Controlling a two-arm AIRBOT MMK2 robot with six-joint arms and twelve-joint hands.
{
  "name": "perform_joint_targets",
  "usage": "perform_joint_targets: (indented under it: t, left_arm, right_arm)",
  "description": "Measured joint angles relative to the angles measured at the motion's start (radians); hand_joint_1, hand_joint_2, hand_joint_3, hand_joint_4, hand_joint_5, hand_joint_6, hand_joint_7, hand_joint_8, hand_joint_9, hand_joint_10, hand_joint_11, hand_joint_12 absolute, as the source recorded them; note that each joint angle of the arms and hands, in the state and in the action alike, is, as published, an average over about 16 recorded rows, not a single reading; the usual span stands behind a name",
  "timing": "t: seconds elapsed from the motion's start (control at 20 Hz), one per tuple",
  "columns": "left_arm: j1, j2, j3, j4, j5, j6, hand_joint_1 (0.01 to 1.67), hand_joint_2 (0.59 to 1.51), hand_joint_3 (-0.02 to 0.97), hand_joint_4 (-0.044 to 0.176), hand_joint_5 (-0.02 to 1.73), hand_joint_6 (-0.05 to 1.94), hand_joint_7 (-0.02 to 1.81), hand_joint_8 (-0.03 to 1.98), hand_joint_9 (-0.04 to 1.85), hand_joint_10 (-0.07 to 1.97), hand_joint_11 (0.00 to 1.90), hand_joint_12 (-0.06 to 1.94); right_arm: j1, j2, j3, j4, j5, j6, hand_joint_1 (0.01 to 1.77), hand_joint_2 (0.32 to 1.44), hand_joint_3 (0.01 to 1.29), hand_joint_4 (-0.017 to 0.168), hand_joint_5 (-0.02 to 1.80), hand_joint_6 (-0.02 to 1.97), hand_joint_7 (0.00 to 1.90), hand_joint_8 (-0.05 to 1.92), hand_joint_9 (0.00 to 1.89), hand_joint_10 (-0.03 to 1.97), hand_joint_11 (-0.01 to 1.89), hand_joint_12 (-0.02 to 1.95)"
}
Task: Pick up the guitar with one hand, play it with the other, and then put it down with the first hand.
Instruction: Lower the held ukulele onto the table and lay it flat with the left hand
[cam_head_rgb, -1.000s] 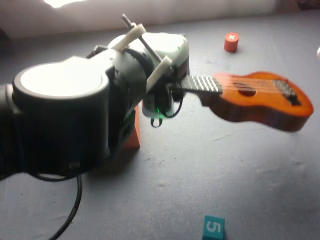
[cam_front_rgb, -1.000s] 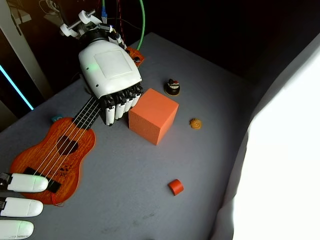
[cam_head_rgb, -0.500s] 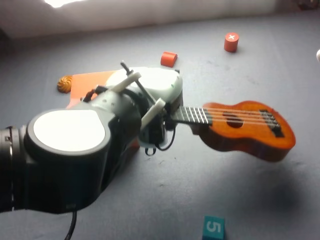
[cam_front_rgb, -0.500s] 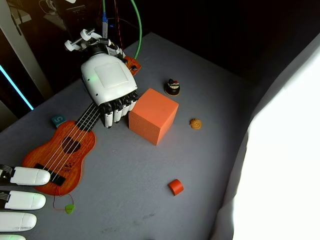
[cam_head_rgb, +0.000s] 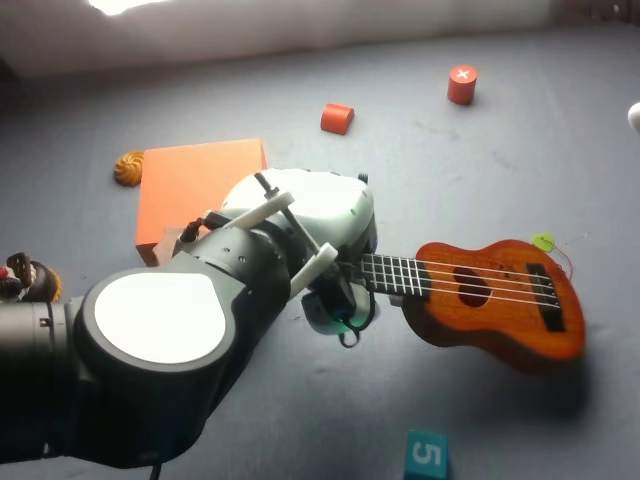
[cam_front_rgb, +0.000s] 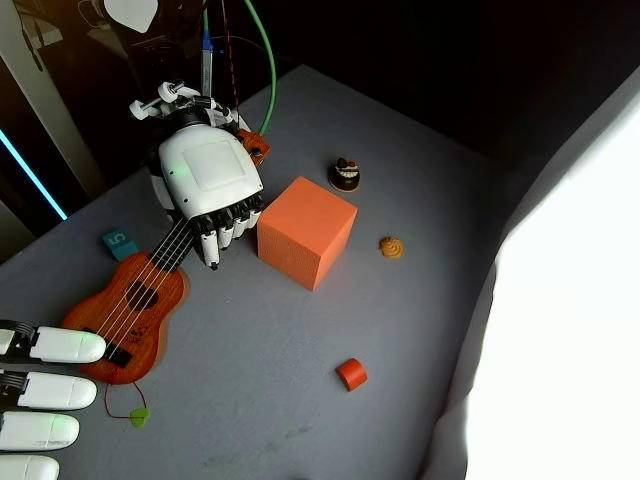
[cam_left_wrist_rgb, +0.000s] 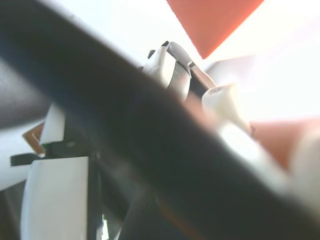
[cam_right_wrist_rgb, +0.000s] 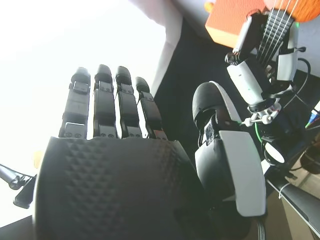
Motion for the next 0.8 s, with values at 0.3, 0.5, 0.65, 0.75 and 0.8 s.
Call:
perform_joint_targets:
  t: [0.3, 0.5, 0.65, 0.75, 0.8]
  left_arm:
    - [0.048, -0.034, 0.028, 0.034, -0.004, -0.025, 0.73, 1.165, -0.006, -0.001, 0.84, 1.64, 1.02, 1.81, 1.11, 1.88, 1.14, 1.91]
    - [0.076, -0.053, 0.045, 0.053, -0.005, -0.038, 0.60, 1.172, 0.000, -0.001, 0.73, 1.37, 0.84, 1.52, 0.91, 1.70, 0.89, 1.86]
    - [0.095, -0.063, 0.054, 0.066, -0.006, -0.048, 0.51, 1.176, 0.004, 0.006, 0.61, 1.03, 0.71, 1.18, 0.74, 1.45, 0.65, 1.77]
    - [0.106, -0.067, 0.058, 0.073, -0.007, -0.055, 0.46, 1.174, 0.005, 0.014, 0.54, 0.79, 0.63, 0.94, 0.64, 1.24, 0.50, 1.68]
    - [0.110, -0.068, 0.060, 0.076, -0.007, -0.057, 0.43, 1.168, 0.006, 0.021, 0.50, 0.68, 0.57, 0.83, 0.58, 1.12, 0.43, 1.59]
  right_arm:
    - [0.001, 0.000, -0.002, -0.005, 0.000, -0.001, 0.27, 1.36, 0.02, 0.004, 0.06, 0.01, 0.14, -0.01, 0.09, 0.02, 0.02, 0.00]
    - [0.001, 0.000, -0.002, -0.007, -0.001, -0.002, 0.27, 1.36, 0.02, 0.004, 0.05, 0.01, 0.14, -0.01, 0.09, 0.02, 0.02, 0.00]
    - [0.001, 0.000, -0.003, -0.009, -0.001, -0.003, 0.27, 1.36, 0.02, 0.004, 0.05, 0.01, 0.14, -0.01, 0.09, 0.02, 0.02, 0.00]
    - [0.001, 0.000, -0.003, -0.010, -0.001, -0.003, 0.27, 1.35, 0.02, 0.004, 0.05, 0.01, 0.14, -0.01, 0.09, 0.02, 0.02, 0.00]
    - [0.001, 0.000, -0.004, -0.011, -0.001, -0.003, 0.27, 1.35, 0.02, 0.004, 0.05, 0.01, 0.14, -0.01, 0.09, 0.02, 0.02, 0.00]
